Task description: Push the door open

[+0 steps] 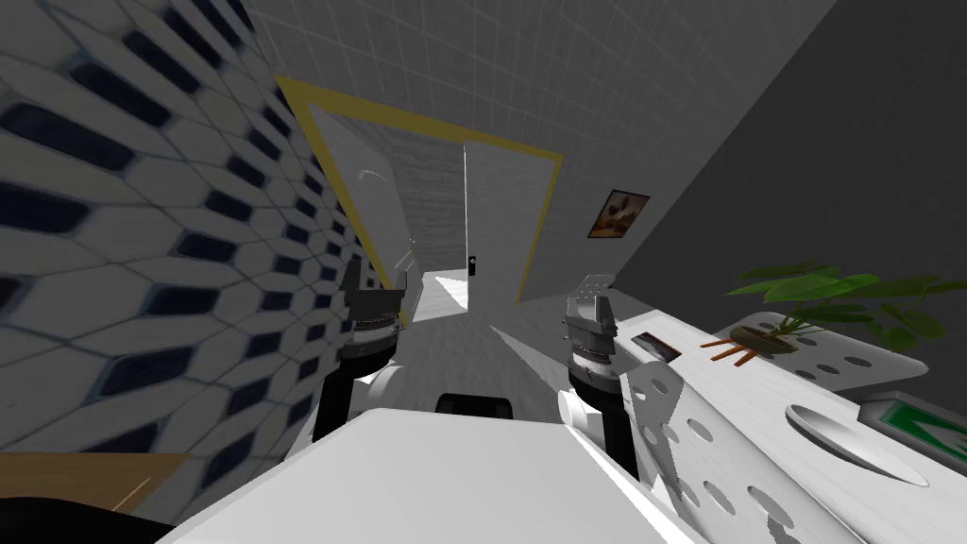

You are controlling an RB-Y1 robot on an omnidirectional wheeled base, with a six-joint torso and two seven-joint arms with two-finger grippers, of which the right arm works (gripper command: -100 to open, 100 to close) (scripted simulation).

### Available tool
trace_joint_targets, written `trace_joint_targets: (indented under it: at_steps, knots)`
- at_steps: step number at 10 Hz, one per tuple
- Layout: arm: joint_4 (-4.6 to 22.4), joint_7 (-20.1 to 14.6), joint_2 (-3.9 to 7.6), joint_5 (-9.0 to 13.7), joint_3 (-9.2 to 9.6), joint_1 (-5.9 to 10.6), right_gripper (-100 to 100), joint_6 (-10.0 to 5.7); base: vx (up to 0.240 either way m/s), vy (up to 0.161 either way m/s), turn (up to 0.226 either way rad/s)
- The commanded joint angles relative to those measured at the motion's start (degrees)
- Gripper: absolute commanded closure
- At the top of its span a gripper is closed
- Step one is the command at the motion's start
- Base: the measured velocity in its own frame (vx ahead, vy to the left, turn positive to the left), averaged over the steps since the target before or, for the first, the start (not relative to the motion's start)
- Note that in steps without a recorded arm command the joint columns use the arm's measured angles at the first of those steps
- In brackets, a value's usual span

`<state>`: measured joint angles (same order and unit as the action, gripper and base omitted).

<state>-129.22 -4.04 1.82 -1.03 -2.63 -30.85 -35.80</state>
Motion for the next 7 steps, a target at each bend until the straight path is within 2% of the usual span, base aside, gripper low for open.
trace_joint_targets:
  at_steps: [1, 2, 7]
  knots:
    - [1.8, -0.3, 0.27, 0.0, 1.12, 1.22, -100, 0.39, 0.098, 0.021, -0.091]
    - [2.3, -0.4, 0.35, 0.0, 1.46, 1.59, -100, 0.51, 0.183, 0.036, -0.069]
    - [8.2, -1.3, 1.07, 0.0, 5.16, 5.64, -100, 1.81, 0.163, 0.041, -0.077]
